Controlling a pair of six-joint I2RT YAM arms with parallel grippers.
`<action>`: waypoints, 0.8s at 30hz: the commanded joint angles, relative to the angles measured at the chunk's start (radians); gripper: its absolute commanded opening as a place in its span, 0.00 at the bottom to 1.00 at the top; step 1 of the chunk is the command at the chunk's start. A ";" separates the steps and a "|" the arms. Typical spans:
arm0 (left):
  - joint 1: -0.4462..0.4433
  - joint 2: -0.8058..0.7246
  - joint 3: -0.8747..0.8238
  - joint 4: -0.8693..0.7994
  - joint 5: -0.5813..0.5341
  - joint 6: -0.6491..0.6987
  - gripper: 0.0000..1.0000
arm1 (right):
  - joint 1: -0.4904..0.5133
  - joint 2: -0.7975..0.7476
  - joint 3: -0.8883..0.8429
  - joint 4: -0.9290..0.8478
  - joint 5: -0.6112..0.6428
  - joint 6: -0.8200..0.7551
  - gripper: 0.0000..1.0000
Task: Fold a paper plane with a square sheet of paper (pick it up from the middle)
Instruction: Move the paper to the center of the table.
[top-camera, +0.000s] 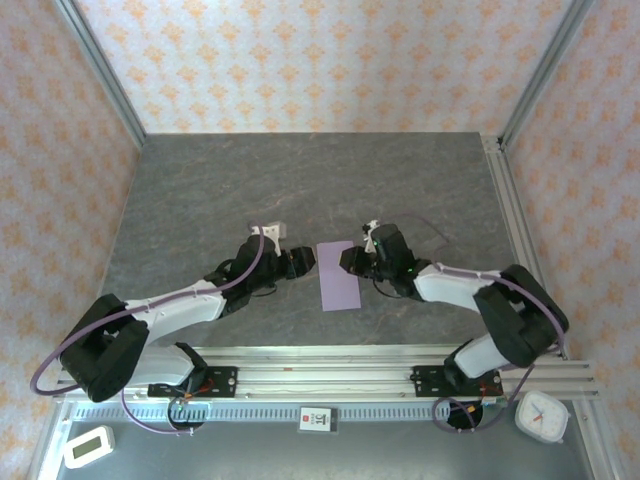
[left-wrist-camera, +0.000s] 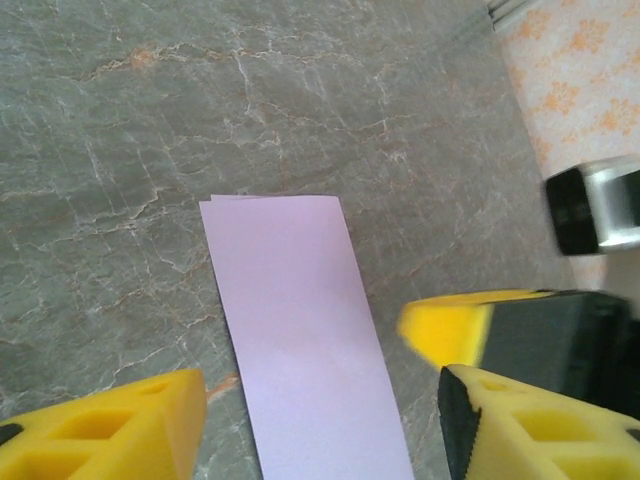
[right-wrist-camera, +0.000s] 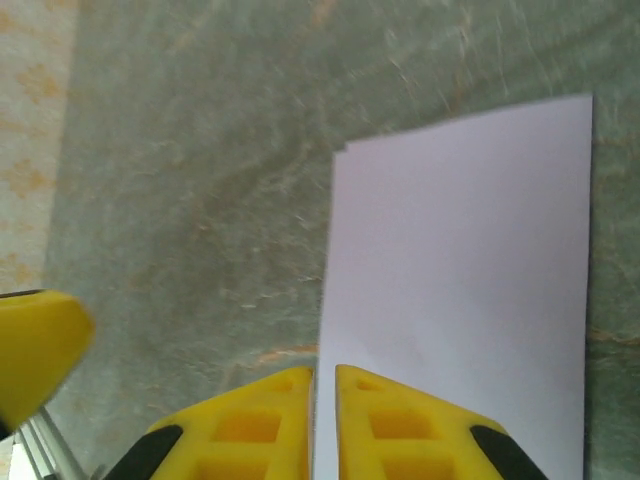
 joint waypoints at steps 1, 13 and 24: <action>-0.006 0.014 -0.026 0.064 0.004 -0.051 0.69 | 0.002 -0.078 -0.014 -0.107 0.081 -0.039 0.13; -0.062 0.126 -0.005 0.109 0.030 -0.118 0.67 | 0.001 -0.076 -0.125 -0.042 0.049 -0.028 0.00; -0.083 0.232 0.076 0.053 0.045 -0.102 0.65 | 0.001 0.071 -0.118 0.036 0.015 -0.029 0.00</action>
